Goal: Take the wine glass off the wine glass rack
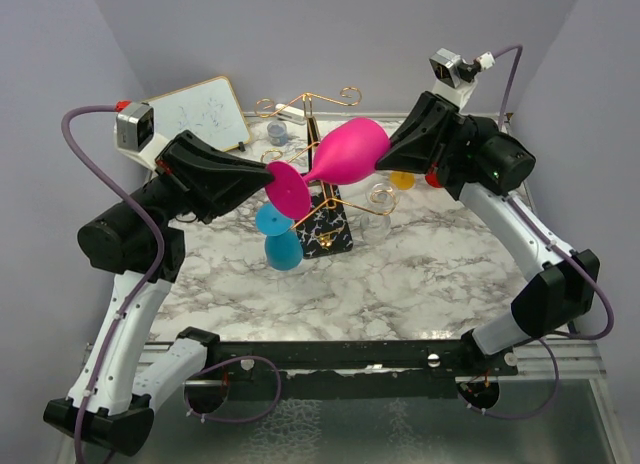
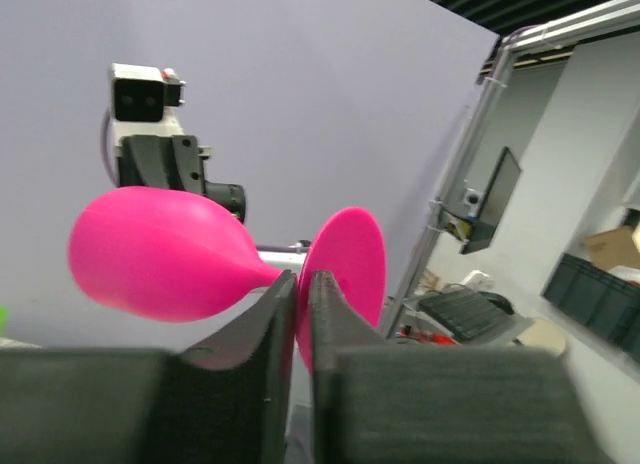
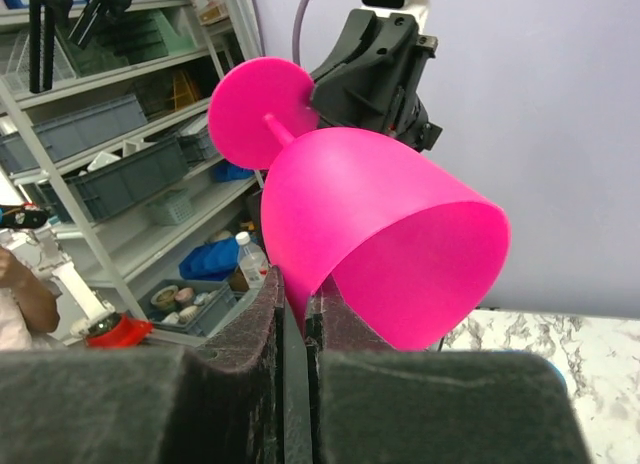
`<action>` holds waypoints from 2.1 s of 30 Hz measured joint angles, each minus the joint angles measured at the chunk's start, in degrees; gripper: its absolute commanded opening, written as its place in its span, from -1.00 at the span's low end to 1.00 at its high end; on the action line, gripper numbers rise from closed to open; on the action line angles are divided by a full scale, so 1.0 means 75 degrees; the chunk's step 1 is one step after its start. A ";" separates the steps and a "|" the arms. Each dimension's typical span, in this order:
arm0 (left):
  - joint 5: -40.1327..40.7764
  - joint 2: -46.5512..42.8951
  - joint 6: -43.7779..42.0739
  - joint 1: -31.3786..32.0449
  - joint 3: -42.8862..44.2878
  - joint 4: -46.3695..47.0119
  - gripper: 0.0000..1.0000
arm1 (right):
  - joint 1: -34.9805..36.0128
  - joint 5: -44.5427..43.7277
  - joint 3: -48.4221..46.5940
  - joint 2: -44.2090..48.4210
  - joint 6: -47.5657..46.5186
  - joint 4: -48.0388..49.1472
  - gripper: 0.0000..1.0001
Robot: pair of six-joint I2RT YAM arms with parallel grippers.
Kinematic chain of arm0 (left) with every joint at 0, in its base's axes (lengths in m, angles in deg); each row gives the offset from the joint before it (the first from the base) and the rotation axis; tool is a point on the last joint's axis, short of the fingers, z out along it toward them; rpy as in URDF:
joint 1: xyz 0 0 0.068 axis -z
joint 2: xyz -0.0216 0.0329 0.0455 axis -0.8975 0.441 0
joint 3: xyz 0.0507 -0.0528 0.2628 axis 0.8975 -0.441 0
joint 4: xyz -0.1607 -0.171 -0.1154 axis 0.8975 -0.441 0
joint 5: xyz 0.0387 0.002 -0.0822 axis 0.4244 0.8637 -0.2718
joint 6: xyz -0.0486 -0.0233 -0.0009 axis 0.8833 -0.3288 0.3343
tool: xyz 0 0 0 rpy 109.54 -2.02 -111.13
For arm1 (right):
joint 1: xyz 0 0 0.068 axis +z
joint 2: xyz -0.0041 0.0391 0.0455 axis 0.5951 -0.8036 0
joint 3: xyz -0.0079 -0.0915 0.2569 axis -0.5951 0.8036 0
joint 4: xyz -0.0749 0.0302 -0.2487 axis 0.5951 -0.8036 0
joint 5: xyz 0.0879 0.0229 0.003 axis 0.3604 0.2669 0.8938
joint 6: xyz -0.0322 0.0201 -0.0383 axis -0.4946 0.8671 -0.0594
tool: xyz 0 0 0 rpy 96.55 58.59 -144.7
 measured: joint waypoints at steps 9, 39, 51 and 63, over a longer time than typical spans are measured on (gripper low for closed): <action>0.0959 -0.0632 -0.2165 0.0032 0.0079 -0.3497 0.47 | -0.0012 0.0023 0.0370 0.0093 -0.0361 -0.0003 -0.98; 0.6100 -0.0906 -0.6557 0.0052 0.0052 -0.9981 0.40 | -0.0487 -1.1028 -0.3110 0.0137 -1.1829 -1.5151 -0.98; 0.6671 -0.0376 -0.7268 0.0052 0.0192 -1.0806 0.34 | -0.0769 -1.1284 -0.4150 0.0207 -1.1774 -1.7751 -0.98; 0.6717 -0.0058 -0.7603 0.0052 0.0236 -1.1401 0.34 | -0.0772 -1.0430 -0.2148 0.0842 -1.1733 -1.8899 -0.98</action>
